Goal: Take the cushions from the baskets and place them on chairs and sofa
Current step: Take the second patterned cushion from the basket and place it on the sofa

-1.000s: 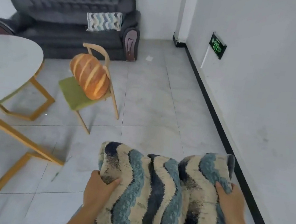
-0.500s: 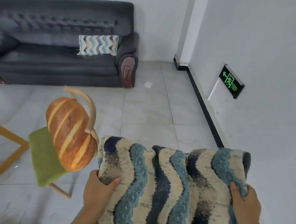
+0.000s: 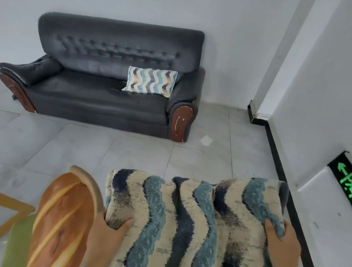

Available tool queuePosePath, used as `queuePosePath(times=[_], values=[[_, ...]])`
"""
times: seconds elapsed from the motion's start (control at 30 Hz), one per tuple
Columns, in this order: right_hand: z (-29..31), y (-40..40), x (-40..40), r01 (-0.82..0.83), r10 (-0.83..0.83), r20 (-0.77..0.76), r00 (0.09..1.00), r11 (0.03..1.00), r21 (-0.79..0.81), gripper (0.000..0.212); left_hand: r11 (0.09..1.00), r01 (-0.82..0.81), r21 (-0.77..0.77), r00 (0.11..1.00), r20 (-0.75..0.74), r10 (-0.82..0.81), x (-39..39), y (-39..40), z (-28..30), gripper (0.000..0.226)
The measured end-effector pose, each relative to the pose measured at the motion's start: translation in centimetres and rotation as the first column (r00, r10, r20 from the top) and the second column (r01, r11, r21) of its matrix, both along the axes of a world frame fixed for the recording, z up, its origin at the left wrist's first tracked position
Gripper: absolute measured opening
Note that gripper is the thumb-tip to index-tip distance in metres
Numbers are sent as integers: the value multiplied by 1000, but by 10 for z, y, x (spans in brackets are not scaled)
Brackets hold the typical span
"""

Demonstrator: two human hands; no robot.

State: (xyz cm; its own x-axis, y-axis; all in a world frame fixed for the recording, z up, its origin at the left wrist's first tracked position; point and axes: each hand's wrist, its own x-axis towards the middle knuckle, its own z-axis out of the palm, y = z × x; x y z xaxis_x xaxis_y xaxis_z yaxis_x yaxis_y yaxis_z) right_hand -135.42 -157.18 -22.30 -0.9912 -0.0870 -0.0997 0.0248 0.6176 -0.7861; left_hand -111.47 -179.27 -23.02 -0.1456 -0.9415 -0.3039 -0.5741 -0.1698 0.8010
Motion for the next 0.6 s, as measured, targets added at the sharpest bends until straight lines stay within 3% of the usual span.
queuePosePath(times=[0.13, 0.33, 0.6], values=[[-16, -95, -72, -7, 6, 21, 1000, 999, 52, 38, 999, 11, 31, 1000, 9, -12, -66, -95, -16, 51], [17, -254, -156, 1, -2, -30, 1000, 1000, -13, 39, 996, 0, -87, 999, -50, -5, -149, -251, 5, 48], [27, -465, -209, -141, 141, 33, 990, 990, 14, 44, 972, -233, 24, 970, -68, 234, -176, -407, -15, 51]])
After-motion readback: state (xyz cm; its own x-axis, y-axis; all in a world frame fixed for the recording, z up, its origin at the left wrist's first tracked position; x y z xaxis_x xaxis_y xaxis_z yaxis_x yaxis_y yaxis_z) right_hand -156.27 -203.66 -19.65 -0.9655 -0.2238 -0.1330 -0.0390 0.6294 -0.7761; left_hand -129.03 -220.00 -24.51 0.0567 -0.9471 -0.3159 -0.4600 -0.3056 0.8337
